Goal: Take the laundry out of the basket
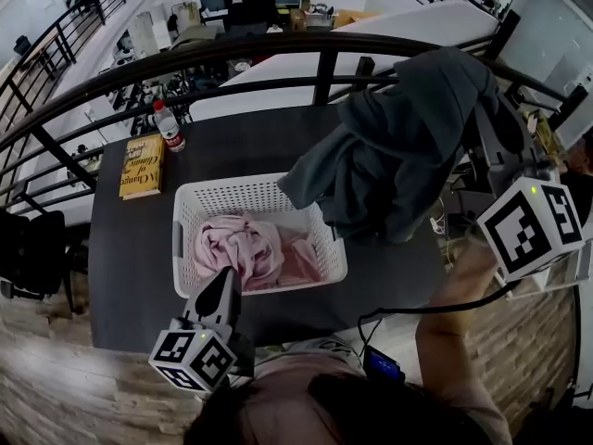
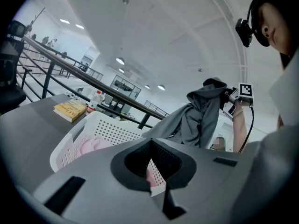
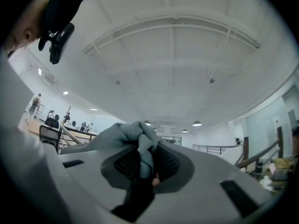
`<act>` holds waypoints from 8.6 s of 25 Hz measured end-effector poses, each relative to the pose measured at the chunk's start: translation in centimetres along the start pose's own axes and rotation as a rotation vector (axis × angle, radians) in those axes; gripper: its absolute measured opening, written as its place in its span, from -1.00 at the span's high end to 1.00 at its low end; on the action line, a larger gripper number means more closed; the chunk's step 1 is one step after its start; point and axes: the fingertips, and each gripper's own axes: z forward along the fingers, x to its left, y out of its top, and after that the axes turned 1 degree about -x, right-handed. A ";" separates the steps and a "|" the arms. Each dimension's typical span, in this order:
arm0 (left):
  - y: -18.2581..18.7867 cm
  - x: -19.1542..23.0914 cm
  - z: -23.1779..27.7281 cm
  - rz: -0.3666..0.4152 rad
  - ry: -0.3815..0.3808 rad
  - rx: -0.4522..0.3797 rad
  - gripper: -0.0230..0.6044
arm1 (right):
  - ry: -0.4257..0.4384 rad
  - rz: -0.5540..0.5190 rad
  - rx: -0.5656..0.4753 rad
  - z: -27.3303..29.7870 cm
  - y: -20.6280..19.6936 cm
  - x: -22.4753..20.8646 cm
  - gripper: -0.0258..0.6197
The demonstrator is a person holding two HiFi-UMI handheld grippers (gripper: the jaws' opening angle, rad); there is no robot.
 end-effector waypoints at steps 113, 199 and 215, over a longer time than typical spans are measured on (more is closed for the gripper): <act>-4.3 -7.0 7.8 0.088 -0.200 0.217 0.93 | -0.265 0.158 0.744 -13.2 -38.3 -9.1 0.14; -2.5 6.5 -16.7 0.026 -0.014 -0.002 0.94 | 0.175 0.264 0.454 -17.1 -24.5 27.0 0.83; 1.3 11.6 -11.4 -0.012 -0.004 -0.009 0.94 | 0.267 0.178 0.473 -9.9 -24.8 27.9 0.53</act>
